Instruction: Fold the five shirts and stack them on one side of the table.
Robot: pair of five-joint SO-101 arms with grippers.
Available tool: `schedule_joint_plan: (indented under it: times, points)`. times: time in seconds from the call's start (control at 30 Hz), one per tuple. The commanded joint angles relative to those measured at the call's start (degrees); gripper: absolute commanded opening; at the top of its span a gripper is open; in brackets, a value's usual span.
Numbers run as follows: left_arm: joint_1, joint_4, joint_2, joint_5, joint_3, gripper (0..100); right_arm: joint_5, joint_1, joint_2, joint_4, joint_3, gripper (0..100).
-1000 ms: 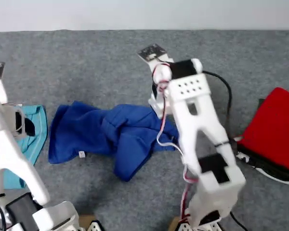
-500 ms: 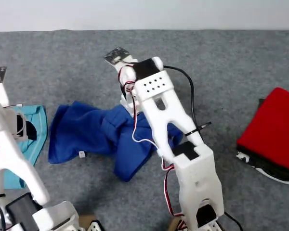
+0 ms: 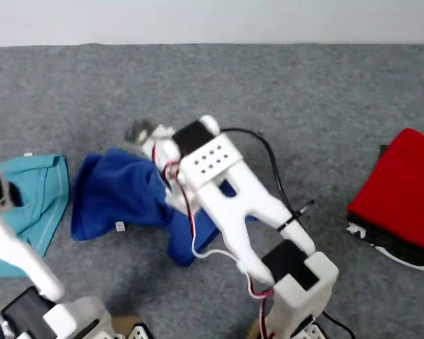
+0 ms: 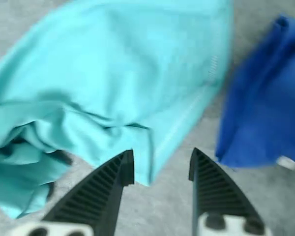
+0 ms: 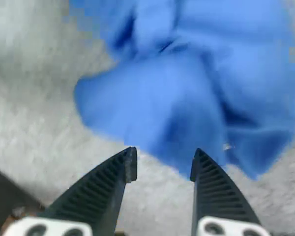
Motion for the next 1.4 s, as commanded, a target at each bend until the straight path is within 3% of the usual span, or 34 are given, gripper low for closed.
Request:
schedule_joint_plan:
  times: [0.0,0.23,0.8,1.0,1.2,1.37]
  points:
    - [-2.73,-2.46,-1.58,-0.62,-0.22,19,0.97,-3.91,-3.82,2.15,4.48,19.0]
    - [-3.08,-2.2,-1.58,-0.62,-0.22,19,0.97,-12.79,-3.21,0.75,9.85,19.0]
    - [-3.08,-2.02,-1.67,-0.7,-0.22,19,0.88,-13.14,17.8,-13.05,9.85,19.0]
    - [-3.08,-2.2,-1.67,-0.7,-0.22,19,0.97,-12.97,26.24,-10.42,3.08,18.5]
    - [-3.08,-2.37,-1.67,-0.7,-0.22,19,0.7,-12.62,32.04,-3.47,-8.18,0.4]
    - [-3.08,-2.37,-1.67,-0.7,-0.22,19,0.97,-10.07,32.22,1.36,-16.44,0.9]
